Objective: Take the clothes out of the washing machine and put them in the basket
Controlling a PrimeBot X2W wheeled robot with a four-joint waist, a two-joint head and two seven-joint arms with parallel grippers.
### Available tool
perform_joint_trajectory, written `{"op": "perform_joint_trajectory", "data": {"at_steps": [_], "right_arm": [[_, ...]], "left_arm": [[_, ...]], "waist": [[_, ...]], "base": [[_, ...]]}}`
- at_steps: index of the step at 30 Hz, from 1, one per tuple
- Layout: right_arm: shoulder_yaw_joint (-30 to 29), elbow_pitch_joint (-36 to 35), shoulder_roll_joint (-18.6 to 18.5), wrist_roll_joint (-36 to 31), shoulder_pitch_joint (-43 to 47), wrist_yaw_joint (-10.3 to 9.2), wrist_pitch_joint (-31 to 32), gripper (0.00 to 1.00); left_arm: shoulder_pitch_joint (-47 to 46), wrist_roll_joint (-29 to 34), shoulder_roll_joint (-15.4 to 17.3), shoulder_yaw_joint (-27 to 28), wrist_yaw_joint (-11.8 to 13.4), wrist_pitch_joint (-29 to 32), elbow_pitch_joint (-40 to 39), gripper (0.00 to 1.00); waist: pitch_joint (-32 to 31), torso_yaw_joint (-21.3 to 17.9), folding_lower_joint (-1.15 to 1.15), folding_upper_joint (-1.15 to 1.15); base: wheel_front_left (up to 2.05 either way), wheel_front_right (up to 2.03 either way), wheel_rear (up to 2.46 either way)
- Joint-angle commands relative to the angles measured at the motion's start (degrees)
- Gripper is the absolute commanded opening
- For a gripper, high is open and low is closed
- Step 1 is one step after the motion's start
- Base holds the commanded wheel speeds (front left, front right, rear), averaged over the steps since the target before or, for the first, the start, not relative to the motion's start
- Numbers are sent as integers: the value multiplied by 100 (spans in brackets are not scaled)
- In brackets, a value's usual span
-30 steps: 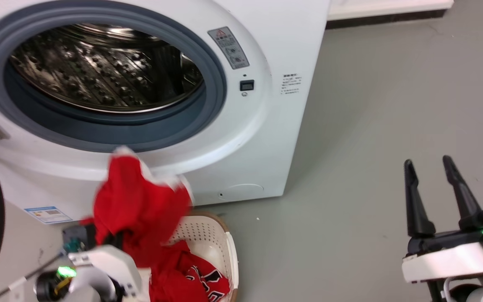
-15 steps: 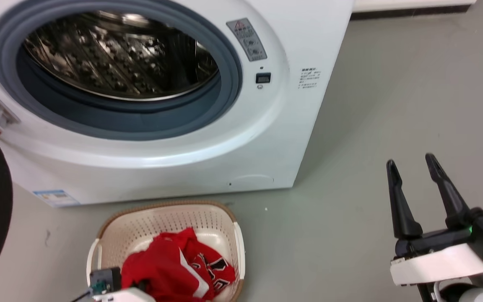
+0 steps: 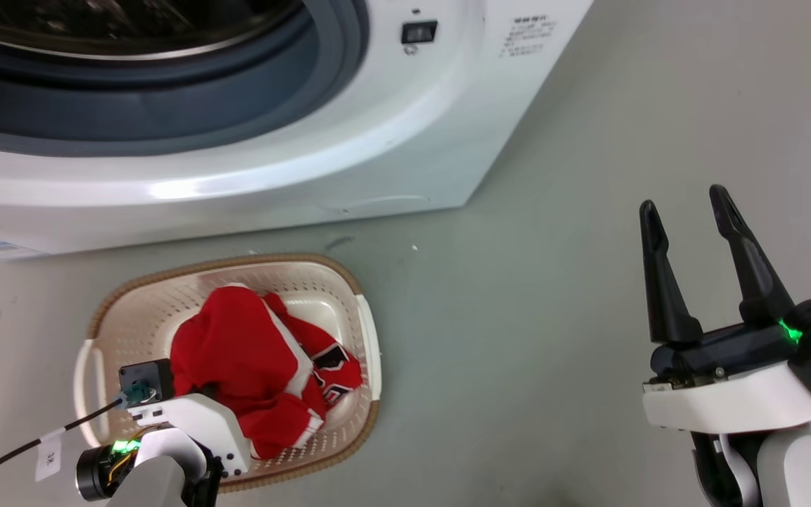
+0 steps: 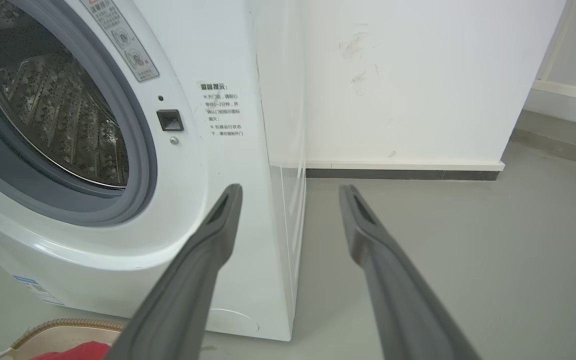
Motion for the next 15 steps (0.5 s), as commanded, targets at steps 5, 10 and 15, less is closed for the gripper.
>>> {"op": "perform_joint_trajectory", "data": {"at_steps": [5,10,15], "right_arm": [[43,130,5,73,-237,-2,-177,100],[21,268,5,95,-309,-2,-243,100],[-2,400,5,78,-347,-2,-278,100]], "left_arm": [[-378,-82,-10,0,-19,113,718,0],[-508,-263,-53,103,-67,341,1045,24],[-520,-307,-78,101,-96,278,1128,100]], "waist": [[597,-368,-1,0],[671,-414,-1,0],[513,-356,-1,0]], "base": [[0,0,0],[0,0,0],[0,0,0]]}}
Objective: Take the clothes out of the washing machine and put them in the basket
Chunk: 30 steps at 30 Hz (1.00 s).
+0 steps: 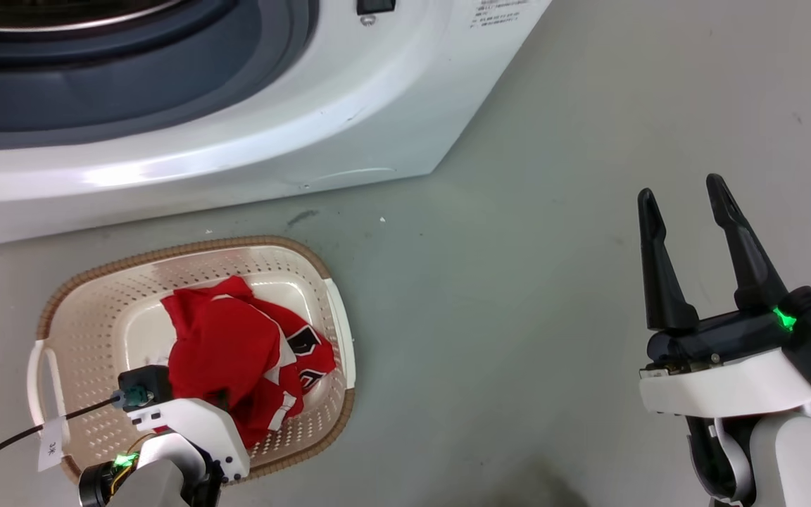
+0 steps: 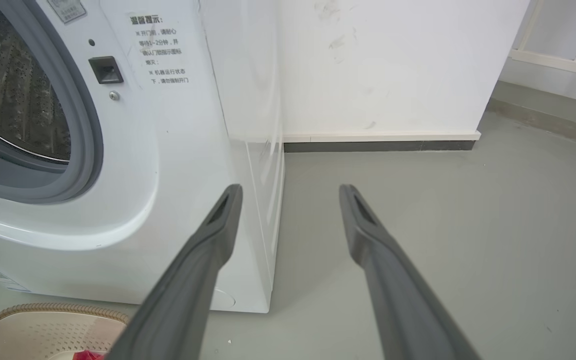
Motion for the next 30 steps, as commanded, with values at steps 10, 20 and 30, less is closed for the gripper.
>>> {"op": "perform_joint_trajectory", "data": {"at_steps": [10,20,30], "right_arm": [[-84,161,3,-116,163,-2,7,100],[-270,22,3,-219,579,-2,310,100],[-420,-198,2,-370,935,-2,573,100]], "left_arm": [[165,55,-75,-11,-65,-455,-281,100],[886,556,-178,414,277,-459,-2441,100],[1563,1245,-387,797,292,-456,-4567,100]], "waist": [[-1022,411,-1,0],[-1848,828,-1,0],[-2342,1127,-1,0]], "base": [[0,0,0],[0,0,0],[0,0,0]]}}
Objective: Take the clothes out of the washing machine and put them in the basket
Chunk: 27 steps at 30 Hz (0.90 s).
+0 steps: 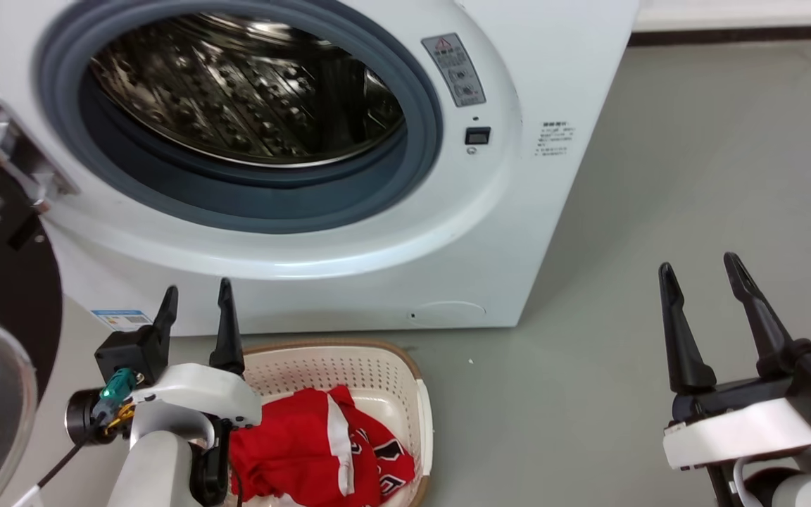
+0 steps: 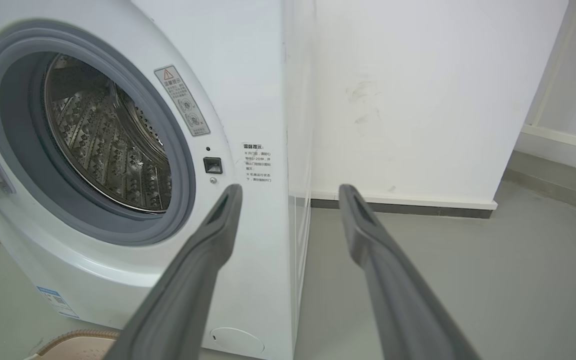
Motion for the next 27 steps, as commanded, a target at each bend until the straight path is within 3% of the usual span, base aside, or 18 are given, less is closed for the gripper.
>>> {"op": "perform_joint_trajectory", "data": {"at_steps": [1,10,17,27], "right_arm": [[-13,-27,0,-17,76,-2,17,100],[-79,-26,-1,-58,387,-2,90,100],[-128,16,0,-72,663,-2,154,100],[-123,-37,0,-109,941,-2,212,100]], "left_arm": [[93,66,-10,30,4,-12,-150,100],[703,679,84,-85,94,-12,-1455,100],[1262,937,307,-197,179,278,-1963,100],[1800,842,355,-214,242,651,-2246,100]], "waist": [[-114,87,1,0],[-548,189,1,0],[-909,182,1,0],[-1158,119,1,0]], "base": [[0,0,0],[0,0,0],[0,0,0],[0,0,0]]}}
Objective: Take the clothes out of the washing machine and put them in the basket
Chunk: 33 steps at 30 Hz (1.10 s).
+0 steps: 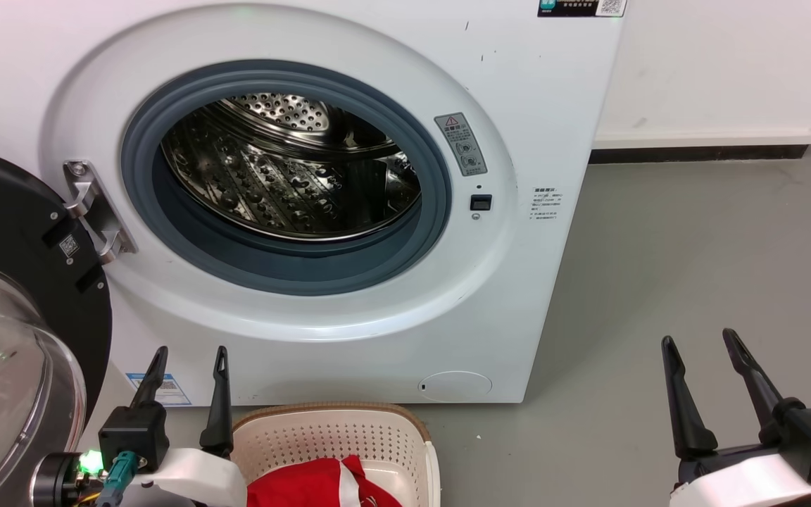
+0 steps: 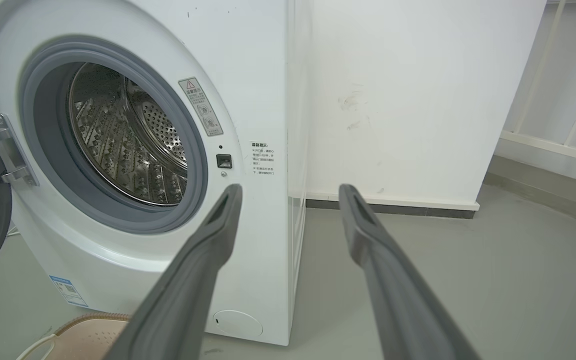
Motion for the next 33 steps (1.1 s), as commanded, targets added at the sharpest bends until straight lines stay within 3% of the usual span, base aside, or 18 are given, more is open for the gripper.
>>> {"op": "perform_joint_trajectory", "data": {"at_steps": [1,26,27,33], "right_arm": [[5,-22,1,-50,85,-2,0,100],[56,72,1,44,54,-2,-80,100],[51,61,0,26,39,0,-56,0],[83,249,-14,470,49,0,-49,0]], "left_arm": [[50,-9,47,8,32,33,-30,100],[101,-184,150,-12,115,200,-142,100],[37,-171,135,-8,96,202,-112,0],[-20,-557,63,82,45,326,143,0]], "waist": [[-9,-11,1,0],[22,-55,1,0],[22,-56,1,0],[26,-52,2,0]], "base": [[0,0,0],[0,0,0],[0,0,0],[0,0,0]]}}
